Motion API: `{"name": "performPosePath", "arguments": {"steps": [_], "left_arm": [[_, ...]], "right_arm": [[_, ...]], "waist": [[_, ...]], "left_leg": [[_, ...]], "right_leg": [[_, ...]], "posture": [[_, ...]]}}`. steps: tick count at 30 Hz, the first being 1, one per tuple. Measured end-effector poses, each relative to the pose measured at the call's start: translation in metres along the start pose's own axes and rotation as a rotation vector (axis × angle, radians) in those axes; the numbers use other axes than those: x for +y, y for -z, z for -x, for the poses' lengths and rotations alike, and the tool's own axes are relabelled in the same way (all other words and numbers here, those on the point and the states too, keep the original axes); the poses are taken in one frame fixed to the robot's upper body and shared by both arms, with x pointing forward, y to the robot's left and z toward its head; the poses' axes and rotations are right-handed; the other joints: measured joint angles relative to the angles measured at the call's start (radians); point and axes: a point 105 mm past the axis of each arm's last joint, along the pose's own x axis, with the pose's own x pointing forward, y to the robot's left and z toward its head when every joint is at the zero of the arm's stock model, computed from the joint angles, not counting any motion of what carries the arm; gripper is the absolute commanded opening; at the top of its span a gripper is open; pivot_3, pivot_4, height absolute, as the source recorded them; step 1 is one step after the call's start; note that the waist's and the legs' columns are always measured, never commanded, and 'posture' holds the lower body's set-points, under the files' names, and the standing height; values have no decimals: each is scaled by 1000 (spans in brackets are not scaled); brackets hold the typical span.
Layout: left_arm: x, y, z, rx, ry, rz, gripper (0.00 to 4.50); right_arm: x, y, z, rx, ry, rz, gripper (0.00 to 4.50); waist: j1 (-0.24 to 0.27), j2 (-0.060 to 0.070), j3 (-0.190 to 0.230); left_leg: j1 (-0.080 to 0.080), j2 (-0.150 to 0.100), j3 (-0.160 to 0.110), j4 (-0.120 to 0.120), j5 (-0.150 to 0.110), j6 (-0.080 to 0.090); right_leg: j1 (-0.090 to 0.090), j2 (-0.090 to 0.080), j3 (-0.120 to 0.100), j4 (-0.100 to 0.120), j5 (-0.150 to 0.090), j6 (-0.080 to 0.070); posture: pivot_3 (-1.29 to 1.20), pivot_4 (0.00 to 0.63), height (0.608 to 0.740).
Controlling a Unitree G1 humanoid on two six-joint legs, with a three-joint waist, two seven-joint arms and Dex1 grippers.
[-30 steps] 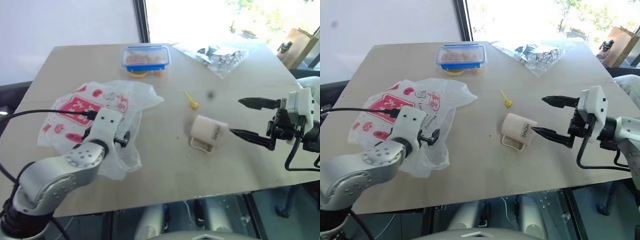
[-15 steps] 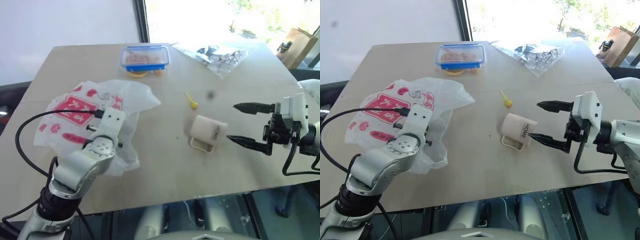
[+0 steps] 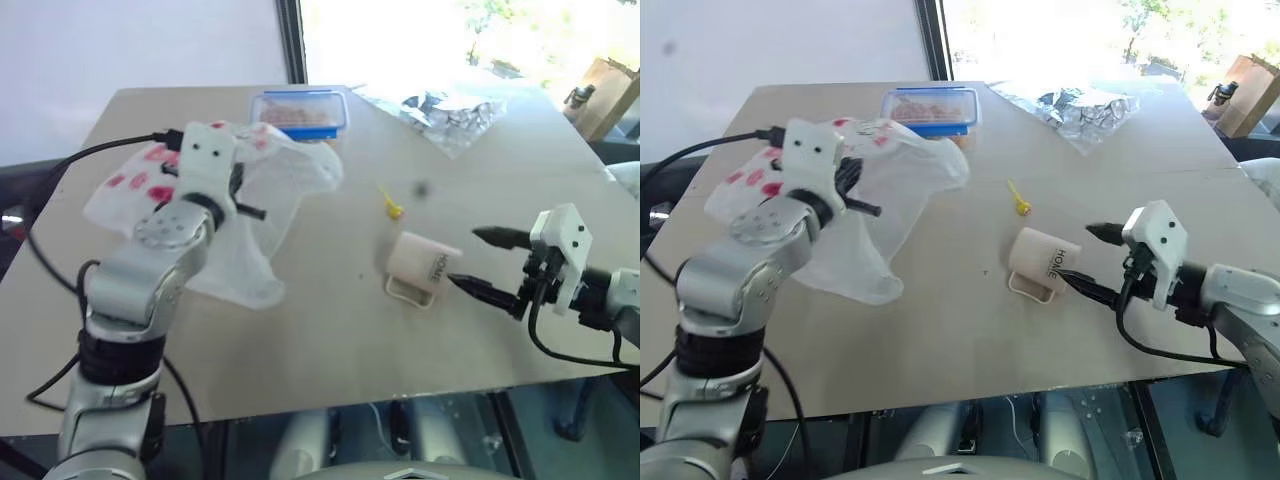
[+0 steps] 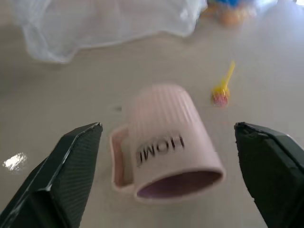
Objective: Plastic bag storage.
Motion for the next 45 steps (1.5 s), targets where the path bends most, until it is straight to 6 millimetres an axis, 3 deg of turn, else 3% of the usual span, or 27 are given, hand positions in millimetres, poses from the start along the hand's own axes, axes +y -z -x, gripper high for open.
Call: {"name": "performPosePath", "arguments": {"steps": [5,10,13,15,19,21,22,25,29,32,33,35,37,38,44,45], "left_arm": [[-12,-8,-7,-6,97,42,14],[-17,-11,-14,3,129,46,14],[-18,-10,-14,11,133,32,0],[-18,-9,-15,14,128,28,0],[-25,-7,-12,1,201,86,0],[-28,-5,-5,-13,277,119,0],[-30,-4,-3,-16,312,132,0],[-28,1,11,-32,417,206,0],[-24,1,24,-42,487,257,0],[-25,-2,26,-55,510,288,0],[-27,-3,28,-61,528,310,0],[-31,-5,29,-62,546,317,0],[-41,-15,36,-92,593,343,0],[-42,-16,36,-94,596,345,0],[-48,-26,43,-122,600,392,0],[-45,-25,43,-120,580,399,0]], "right_arm": [[10,24,4,79,28,-185,4500],[8,26,-35,-11,24,-328,4500],[-3,25,-54,-44,47,-393,3700],[-5,26,-61,-46,44,-413,2722],[5,18,-72,-79,-48,-431,899],[12,12,-75,-103,-97,-442,178],[15,10,-75,-114,-123,-451,59],[18,-3,-79,-145,-150,-458,59],[27,-43,-90,-253,-225,-433,59],[39,-57,-101,-279,-285,-418,59],[47,-61,-116,-271,-326,-423,59],[51,-62,-125,-260,-341,-427,59],[60,-68,-166,-242,-362,-429,59],[59,-68,-169,-239,-357,-427,59],[76,-89,-240,-293,-341,-364,59],[81,-88,-251,-291,-353,-359,365]], "waist": [[-14,0,0],[-29,0,0],[-26,0,0],[-21,0,0],[-21,0,0],[-23,0,0],[-23,0,0],[-25,0,0],[-26,0,0],[-24,0,0],[-25,0,0],[-26,0,0],[-33,0,0],[-34,0,0],[-58,1,0],[-62,1,0]], "left_leg": [[1,0,0,0,0,0],[3,0,3,1,0,0],[3,0,3,1,0,0],[2,1,2,1,0,0],[1,1,0,0,0,0],[1,1,0,0,0,0],[1,1,0,0,0,0],[2,2,0,0,0,0],[2,2,0,0,1,-2],[2,2,0,0,1,-2],[3,2,0,0,1,-2],[3,1,0,0,1,-2],[3,1,-1,1,1,-2],[3,1,-1,1,2,-2],[4,1,-1,-1,2,-4],[4,1,-2,-1,3,-4]], "right_leg": [[0,1,1,1,0,0],[1,4,5,2,0,0],[1,4,5,3,0,0],[0,4,5,3,0,0],[0,4,4,2,0,0],[0,4,4,1,0,0],[0,4,4,2,0,0],[-1,4,4,2,0,0],[0,6,4,3,0,0],[0,5,3,4,0,0],[-1,5,4,6,0,0],[-1,5,4,8,0,0],[-1,5,4,9,0,0],[-1,5,3,9,0,0],[-2,5,3,12,0,0],[-2,5,3,13,0,0]], "posture": [[0,150,740],[0,150,740],[0,150,740],[0,150,740],[0,150,740],[0,150,740],[0,150,740],[0,150,740],[0,150,740],[0,150,740],[0,150,740],[0,150,740],[0,150,740],[0,150,740],[0,150,740],[0,150,740]]}}
